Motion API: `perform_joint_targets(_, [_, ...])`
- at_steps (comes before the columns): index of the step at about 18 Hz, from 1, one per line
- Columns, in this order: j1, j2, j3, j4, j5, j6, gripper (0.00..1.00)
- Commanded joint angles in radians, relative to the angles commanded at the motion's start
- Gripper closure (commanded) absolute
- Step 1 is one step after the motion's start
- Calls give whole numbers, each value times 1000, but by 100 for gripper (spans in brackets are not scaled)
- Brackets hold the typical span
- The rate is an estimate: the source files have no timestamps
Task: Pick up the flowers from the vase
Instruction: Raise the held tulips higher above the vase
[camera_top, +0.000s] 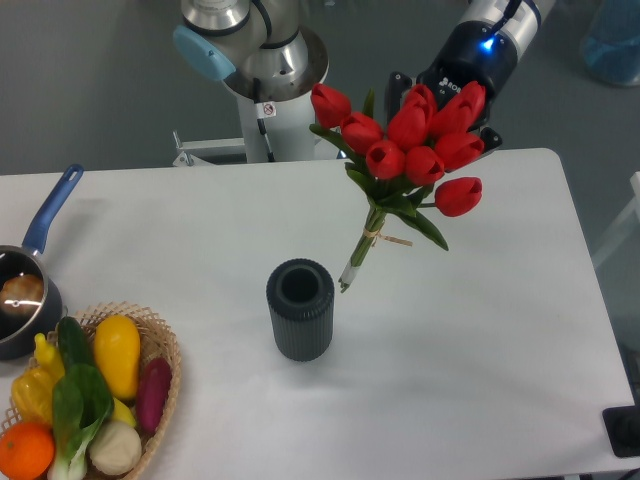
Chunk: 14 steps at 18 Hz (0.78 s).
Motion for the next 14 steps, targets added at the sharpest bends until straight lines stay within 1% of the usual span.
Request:
perform_joint_targets(3, [3, 0, -5, -2, 2, 28, 72])
perform_joint_targets(14, [9, 0, -5, -2, 2, 34, 72])
